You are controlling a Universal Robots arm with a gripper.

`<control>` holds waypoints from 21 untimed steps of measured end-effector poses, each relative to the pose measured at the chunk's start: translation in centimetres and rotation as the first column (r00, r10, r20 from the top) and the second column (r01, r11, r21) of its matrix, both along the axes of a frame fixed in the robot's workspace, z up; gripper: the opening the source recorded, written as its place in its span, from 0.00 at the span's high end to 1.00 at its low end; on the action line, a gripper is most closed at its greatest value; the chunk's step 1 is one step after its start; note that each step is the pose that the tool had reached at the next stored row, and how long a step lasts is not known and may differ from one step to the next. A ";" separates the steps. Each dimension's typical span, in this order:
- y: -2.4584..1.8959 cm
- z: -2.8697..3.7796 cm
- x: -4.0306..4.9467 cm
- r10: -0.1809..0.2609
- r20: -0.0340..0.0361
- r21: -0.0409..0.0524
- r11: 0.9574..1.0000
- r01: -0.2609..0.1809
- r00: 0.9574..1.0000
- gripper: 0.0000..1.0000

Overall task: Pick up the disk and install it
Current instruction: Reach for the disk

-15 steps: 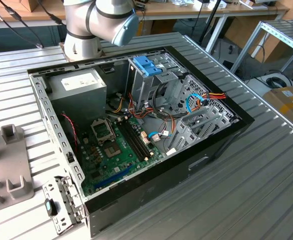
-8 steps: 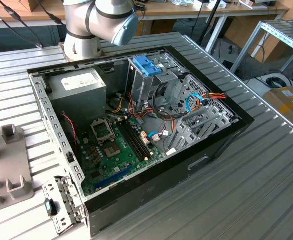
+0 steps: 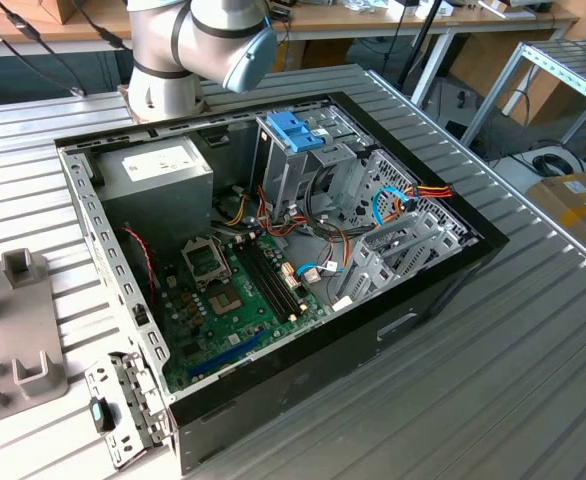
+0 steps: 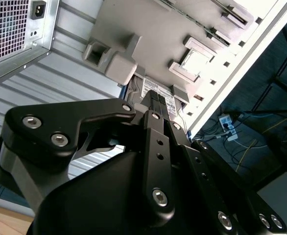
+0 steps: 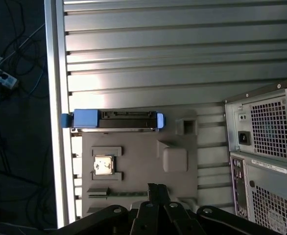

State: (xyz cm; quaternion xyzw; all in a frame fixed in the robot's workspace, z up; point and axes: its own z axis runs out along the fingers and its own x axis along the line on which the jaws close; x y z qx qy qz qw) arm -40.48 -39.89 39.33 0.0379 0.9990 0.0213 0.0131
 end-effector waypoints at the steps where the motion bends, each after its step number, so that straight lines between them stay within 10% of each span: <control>1: 0.00 0.00 -0.04 0.000 0.000 0.000 1.000 0.000 1.000 0.90; 21: 0.00 0.00 -1.33 0.000 0.000 0.000 1.000 0.000 1.000 0.90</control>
